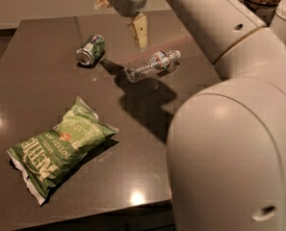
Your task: Move green can near water bottle
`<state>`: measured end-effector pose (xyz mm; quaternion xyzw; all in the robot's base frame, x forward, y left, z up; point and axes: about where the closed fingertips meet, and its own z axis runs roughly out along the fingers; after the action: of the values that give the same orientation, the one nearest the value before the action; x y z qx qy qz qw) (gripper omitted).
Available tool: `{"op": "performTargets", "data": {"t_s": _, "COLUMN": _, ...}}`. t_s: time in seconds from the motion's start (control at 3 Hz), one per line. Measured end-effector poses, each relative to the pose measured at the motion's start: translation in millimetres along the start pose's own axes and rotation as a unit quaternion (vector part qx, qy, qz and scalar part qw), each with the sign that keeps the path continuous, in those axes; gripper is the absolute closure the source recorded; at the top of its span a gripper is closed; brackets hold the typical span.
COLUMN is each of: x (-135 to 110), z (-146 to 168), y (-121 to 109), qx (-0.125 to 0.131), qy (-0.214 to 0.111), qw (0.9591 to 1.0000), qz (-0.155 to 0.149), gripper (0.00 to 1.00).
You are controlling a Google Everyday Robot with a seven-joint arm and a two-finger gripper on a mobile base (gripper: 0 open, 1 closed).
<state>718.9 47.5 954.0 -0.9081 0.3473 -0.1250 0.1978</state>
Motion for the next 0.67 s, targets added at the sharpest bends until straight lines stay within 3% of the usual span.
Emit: {"op": "performTargets", "data": {"t_s": 0.67, "x": -10, "z": 25, "y": -50, "qx": -0.010, "qy": 0.011, "qw": 0.9966, "qz": -0.081, "gripper": 0.00}}
